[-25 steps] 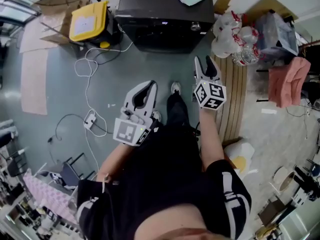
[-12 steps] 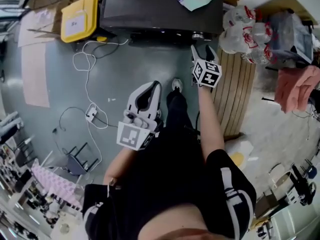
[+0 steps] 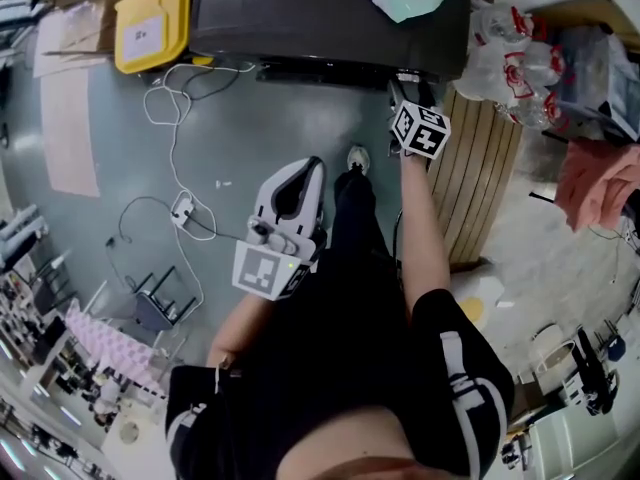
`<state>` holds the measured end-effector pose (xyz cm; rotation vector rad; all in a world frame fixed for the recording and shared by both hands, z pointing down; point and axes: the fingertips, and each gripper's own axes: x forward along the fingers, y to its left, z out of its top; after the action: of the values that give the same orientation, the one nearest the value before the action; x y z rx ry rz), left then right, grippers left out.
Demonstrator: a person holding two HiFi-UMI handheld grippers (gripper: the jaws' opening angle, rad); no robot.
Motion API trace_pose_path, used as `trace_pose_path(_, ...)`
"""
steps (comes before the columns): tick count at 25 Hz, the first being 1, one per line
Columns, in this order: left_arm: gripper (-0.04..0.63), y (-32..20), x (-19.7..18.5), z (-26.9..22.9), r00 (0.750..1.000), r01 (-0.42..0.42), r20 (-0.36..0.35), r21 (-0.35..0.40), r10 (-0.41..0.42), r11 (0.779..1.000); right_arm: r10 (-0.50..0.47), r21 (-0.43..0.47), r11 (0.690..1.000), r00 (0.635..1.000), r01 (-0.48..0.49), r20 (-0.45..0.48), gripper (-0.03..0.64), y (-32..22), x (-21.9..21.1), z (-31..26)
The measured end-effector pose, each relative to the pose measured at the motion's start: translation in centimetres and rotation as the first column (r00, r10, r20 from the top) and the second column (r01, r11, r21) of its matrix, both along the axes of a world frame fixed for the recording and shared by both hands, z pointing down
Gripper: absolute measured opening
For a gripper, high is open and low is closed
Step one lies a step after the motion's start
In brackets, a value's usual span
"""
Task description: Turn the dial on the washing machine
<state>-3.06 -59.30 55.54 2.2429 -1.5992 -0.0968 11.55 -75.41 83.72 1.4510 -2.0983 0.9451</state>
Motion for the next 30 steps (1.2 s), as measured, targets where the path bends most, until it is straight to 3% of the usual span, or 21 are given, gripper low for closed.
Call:
trace_pose_path(2,0.025,-0.6,-0.1,0.0,1.0,0.008,-0.003,0.004,-0.008,1.0,-0.003,0.009,1.0,0.999,0.003,-0.032,0.302,-0.1,0.0,0.1)
trace_pose_path(4,0.025,-0.6,-0.3,-0.1,1.0,0.015,-0.004,0.004,-0.015,1.0,-0.026,0.023,0.999,0.988,0.03,-0.151,0.296,0.1,0.0,0.0)
trace_pose_path(6,0.025,-0.6,-0.5,-0.5,1.0,0.027,-0.004,0.008,-0.027,1.0,-0.056,0.036,0.997,0.951,0.07,-0.303,0.295,0.2,-0.3,-0.2)
trace_pose_path(8,0.025,-0.5,-0.7,-0.5,0.999,0.033,-0.005,0.01,-0.033,0.999,-0.058,0.051,0.995,0.932,0.081,-0.357,0.296,0.2,-0.4,-0.2)
trace_pose_path(14,0.025,2.0,-1.5,-0.3,1.0,0.028,-0.002,-0.002,-0.028,1.0,-0.061,0.072,0.994,0.949,0.087,-0.31,0.318,1.3,-0.9,-0.8)
trace_pose_path(19,0.025,7.2,-3.5,-3.3,1.0,0.006,-0.024,0.045,-0.005,0.999,-0.019,0.111,0.992,0.957,0.053,-0.288,0.318,6.8,-1.9,-5.0)
trace_pose_path(23,0.025,14.1,-5.1,-7.3,0.999,-0.011,-0.032,0.094,0.015,0.995,0.022,0.198,0.98,0.975,0.023,-0.22,0.306,14.0,-2.7,-13.1)
trace_pose_path(27,0.025,23.7,-6.9,-11.8,0.998,-0.051,-0.014,0.166,0.054,0.985,0.064,0.301,0.953,0.991,-0.025,-0.119,0.17,24.6,-3.7,-22.9)
trace_pose_path(30,0.025,31.6,-8.3,-14.3,0.996,-0.082,-0.004,0.18,0.084,0.98,0.082,0.354,0.933,0.996,-0.063,-0.039,0.129,34.3,-4.7,-29.5)
